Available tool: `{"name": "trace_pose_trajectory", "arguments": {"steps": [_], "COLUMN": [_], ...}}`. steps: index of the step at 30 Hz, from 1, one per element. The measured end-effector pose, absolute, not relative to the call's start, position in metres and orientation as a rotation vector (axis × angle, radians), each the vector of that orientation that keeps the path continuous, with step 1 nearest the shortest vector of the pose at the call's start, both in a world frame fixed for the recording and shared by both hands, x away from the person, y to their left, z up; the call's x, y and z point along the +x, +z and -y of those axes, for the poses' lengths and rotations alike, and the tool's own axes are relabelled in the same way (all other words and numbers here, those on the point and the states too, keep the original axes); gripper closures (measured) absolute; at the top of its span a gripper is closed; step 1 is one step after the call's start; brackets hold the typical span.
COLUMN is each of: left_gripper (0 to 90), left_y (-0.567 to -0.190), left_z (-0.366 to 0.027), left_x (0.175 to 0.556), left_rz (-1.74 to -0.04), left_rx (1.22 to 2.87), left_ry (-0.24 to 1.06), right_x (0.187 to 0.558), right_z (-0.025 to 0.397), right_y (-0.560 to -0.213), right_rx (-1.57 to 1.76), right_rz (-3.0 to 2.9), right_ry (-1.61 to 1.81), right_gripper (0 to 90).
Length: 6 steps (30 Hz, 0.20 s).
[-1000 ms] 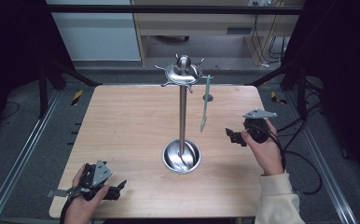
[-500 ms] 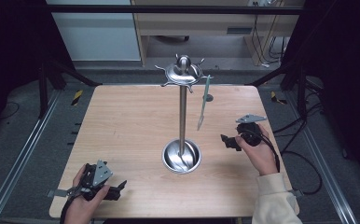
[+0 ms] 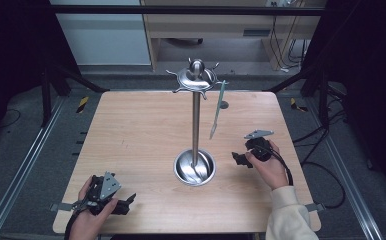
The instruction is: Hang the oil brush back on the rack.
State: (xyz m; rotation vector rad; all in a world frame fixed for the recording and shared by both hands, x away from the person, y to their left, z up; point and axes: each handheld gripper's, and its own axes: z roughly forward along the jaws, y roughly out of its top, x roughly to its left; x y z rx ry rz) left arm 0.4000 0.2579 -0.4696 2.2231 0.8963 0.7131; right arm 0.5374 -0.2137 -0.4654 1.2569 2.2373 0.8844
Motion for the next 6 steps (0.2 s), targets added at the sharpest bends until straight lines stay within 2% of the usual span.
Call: {"name": "trace_pose_trajectory", "arguments": {"steps": [6], "left_gripper": [3.3], "left_y": [-0.4697], "left_z": [-0.2576], "left_x": [0.4], "left_rz": [-0.895], "left_rx": [2.226], "left_ry": [0.715], "right_x": [0.5377], "right_z": [0.2105], "right_y": [-0.4719], "right_rx": [1.261], "right_rz": [-2.263], "right_ry": [0.893], "right_gripper": [13.9]}}
